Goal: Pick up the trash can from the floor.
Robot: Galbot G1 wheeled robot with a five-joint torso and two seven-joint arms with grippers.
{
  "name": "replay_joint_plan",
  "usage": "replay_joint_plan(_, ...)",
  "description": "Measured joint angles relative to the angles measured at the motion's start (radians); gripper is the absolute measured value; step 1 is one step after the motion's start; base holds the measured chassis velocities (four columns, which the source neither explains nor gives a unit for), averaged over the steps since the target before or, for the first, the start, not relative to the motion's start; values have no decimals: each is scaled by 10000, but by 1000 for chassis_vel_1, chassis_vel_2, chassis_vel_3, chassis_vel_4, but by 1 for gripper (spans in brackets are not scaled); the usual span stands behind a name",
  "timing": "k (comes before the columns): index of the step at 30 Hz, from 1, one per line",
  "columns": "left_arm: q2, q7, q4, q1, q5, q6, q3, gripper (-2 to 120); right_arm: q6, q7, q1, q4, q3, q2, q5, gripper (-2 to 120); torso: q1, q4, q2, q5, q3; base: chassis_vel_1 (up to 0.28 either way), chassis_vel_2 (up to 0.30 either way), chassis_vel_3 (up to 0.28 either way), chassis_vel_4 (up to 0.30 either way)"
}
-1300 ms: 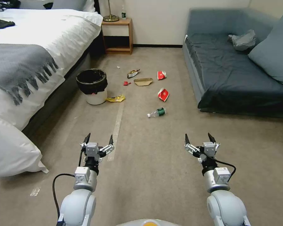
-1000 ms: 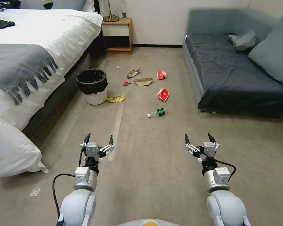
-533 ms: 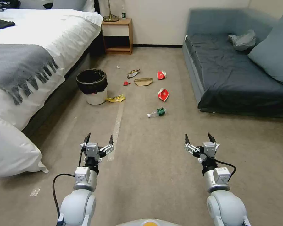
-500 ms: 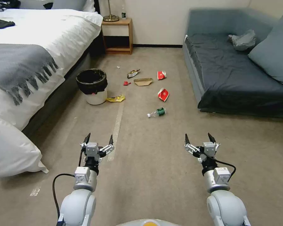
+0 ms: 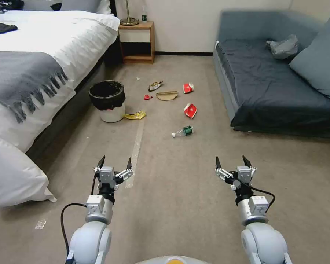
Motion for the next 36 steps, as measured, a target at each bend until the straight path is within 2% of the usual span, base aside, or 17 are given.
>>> replay_joint_plan(1,31,8,-18,44,-133,-37,-4,100,548,-221,-531,58,62,121,175,100,0,-7,1,-15,0,0,0,0,0)
replay_joint_plan(2,149,-81,-76,167,-469,-139,-126,100,1040,-412,-1008,111,153,220,332,100,0,-6,0,-11,0,0,0,0,0)
replay_joint_plan(3,149,-81,-76,167,-469,-139,-126,100,1040,-412,-1008,111,153,220,332,100,0,-6,0,-11,0,0,0,0,0)
replay_joint_plan(4,303,-198,-175,327,-932,-295,-284,100,1633,-653,-1589,171,230,358,529,100,-1,-8,1,-6,0,0,0,0,0)
replay_joint_plan(5,303,-198,-175,327,-932,-295,-284,100,1633,-653,-1589,171,230,358,529,100,-1,-8,1,-6,0,0,0,0,0)
replay_joint_plan(7,492,-352,-274,533,-1500,-474,-472,100,2224,-886,-2167,236,321,481,721,100,-1,-4,1,-10,-1,0,0,0,0)
replay_joint_plan(8,667,-482,-380,707,-2012,-641,-643,100,2811,-1130,-2741,291,401,607,916,100,-1,-4,1,-9,-1,0,0,0,0)
replay_joint_plan(10,792,-586,-449,845,-2399,-764,-772,100,3015,-1398,-3020,353,458,643,1235,100,-1,-10,1,-11,-1,0,0,0,0)
replay_joint_plan(11,792,-586,-449,845,-2399,-764,-772,100,3015,-1398,-3020,353,458,643,1235,100,-1,-10,1,-11,-1,0,0,0,0)
replay_joint_plan(13,1093,-811,-625,1157,-3291,-1058,-1069,100,3135,-1768,-3121,426,525,641,1692,100,0,-5,1,-8,0,0,0,0,0)
replay_joint_plan(14,1093,-811,-625,1157,-3291,-1058,-1069,100,3135,-1768,-3121,426,525,641,1692,100,0,-5,1,-8,0,0,0,0,0)
replay_joint_plan(16,1378,-450,-519,1419,-3866,-1605,-1255,100,3168,-1829,-3100,405,556,630,1782,100,0,0,1,-4,-1,0,0,0,0)
replay_joint_plan(24,1527,-63,-250,1458,-4056,-2018,-1296,100,3177,-1886,-2957,269,623,607,1927,100,-1,-5,1,-8,0,0,0,0,0)
replay_joint_plan(36,1602,-104,-82,1222,-4110,-2016,-1276,100,3104,-1957,-2742,124,646,626,1990,100,0,-4,1,-8,0,0,0,0,0)
